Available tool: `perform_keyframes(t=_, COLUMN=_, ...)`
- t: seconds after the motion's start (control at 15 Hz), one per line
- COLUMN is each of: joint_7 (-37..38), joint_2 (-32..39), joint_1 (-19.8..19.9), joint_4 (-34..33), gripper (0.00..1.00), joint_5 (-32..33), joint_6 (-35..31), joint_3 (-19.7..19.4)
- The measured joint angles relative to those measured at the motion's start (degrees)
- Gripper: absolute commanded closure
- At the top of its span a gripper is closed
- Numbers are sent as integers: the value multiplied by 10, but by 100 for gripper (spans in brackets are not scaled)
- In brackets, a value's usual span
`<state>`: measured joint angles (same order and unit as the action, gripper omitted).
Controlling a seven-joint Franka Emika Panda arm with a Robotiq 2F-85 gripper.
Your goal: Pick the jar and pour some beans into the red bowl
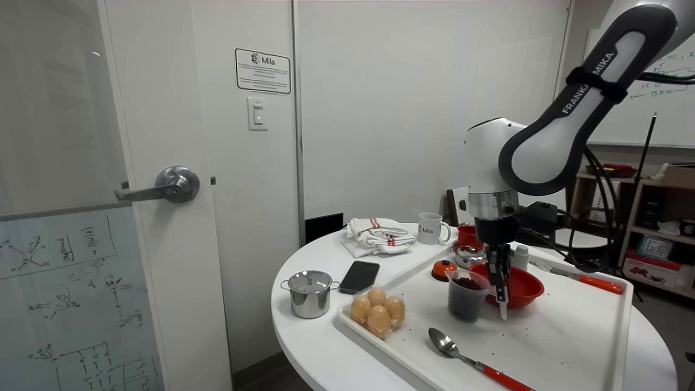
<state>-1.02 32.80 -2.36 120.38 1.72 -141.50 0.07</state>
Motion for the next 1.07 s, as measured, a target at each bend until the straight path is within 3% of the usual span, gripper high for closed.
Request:
perform_keyframes(t=0.47, joint_7=-8, joint_2=-2, joint_1=8, joint_4=2, gripper=90, joint_5=-7, joint_6=4, joint_3=10)
perform_keyframes(t=1.07, joint_7=-17, joint_2=-69, joint_1=22, joint_4=0, gripper=90, joint_5=-84, joint_6=138, joint_3=48)
